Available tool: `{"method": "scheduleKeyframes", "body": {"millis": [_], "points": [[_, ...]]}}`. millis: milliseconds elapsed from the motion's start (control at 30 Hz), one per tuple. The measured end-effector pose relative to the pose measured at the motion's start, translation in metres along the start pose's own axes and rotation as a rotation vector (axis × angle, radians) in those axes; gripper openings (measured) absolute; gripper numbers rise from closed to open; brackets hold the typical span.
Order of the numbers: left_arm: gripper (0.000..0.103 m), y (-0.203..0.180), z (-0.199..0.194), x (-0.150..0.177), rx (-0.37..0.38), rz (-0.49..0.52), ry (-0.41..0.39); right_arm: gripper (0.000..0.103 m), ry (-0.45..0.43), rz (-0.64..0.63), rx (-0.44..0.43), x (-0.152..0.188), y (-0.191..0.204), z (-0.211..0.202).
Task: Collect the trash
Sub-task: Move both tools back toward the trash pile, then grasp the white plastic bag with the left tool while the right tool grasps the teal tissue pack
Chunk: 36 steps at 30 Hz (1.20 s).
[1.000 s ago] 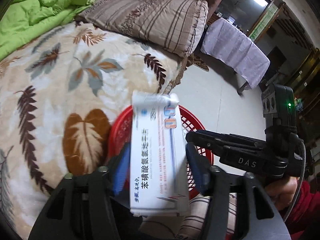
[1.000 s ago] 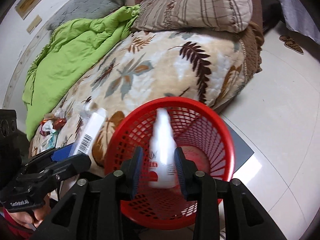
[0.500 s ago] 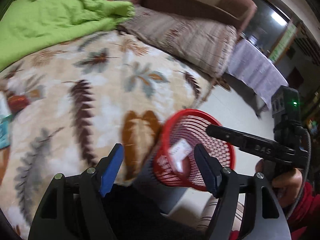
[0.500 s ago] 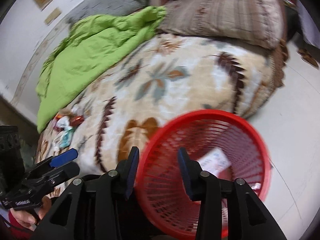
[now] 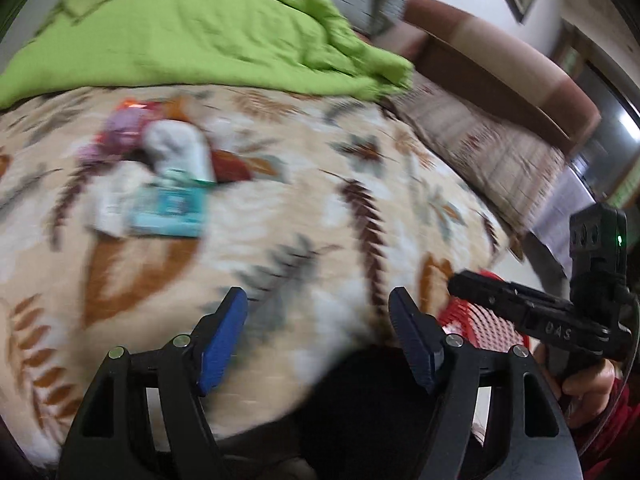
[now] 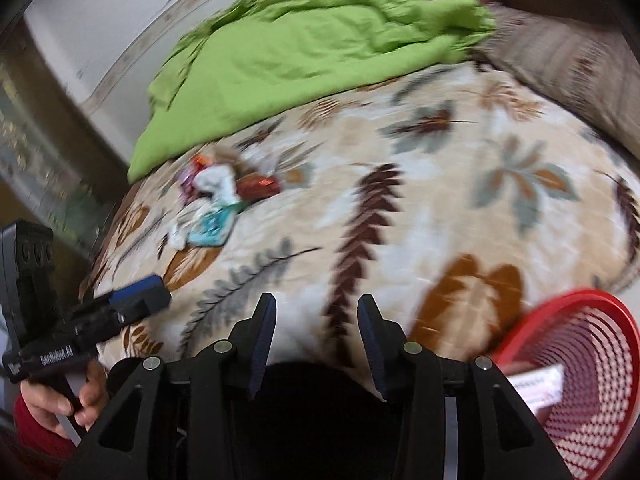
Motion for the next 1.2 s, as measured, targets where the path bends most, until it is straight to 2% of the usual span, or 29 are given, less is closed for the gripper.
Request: {"method": "scheduleKeyframes", "body": {"millis": [200,367,500,567,633,733,800,833,967,1200], "points": [[0.072,0.086,-0.019,-0.023,-0.151,-0.110,-0.065,0.050,0.044,-0.103,-0.054,-0.008,0.045,0.032],[0.072,0.136,0.004,-0.040,-0.246,-0.152,-0.037,0.052,0.080,-0.157,-0.088,-0.013,0.069,0.054],[0.072,0.163,0.037,-0.054,-0.291,-0.169,0.000,0.052,0.104,-0.170,-0.103,-0.013,0.077,0.067],[0.072,0.174,0.055,-0.060,-0.262,-0.190,0.025,0.052,0.112,-0.175,-0.104,-0.014,0.078,0.072],[0.072,0.189,0.074,-0.064,-0.273,-0.224,0.056,0.052,0.121,-0.179,-0.107,-0.016,0.079,0.078],[0.072,0.199,0.093,-0.064,-0.264,-0.255,0.089,0.052,0.128,-0.180,-0.112,-0.020,0.078,0.085],[0.070,0.197,0.097,-0.066,-0.287,-0.221,0.081,0.052,0.135,-0.176,-0.124,-0.024,0.078,0.090],[0.059,0.196,0.097,-0.066,-0.304,-0.209,0.076,0.052,0.139,-0.171,-0.131,-0.026,0.079,0.094],[0.045,0.193,0.086,-0.057,-0.316,-0.209,0.055,0.052,0.153,-0.157,-0.167,-0.040,0.084,0.114],[0.045,0.198,0.034,-0.015,-0.311,-0.265,0.024,0.052,0.182,-0.130,-0.250,-0.071,0.109,0.168]]}}
Point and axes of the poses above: each gripper's, at about its wrist camera, not at the fingertips, and z roughly the way its jaws point, y to its left, x to its underside, the point moved 6 cm from there along z, roughly the way its jaws point, and after that the axes turned 3 degrees about z, right-handed, at the moved point
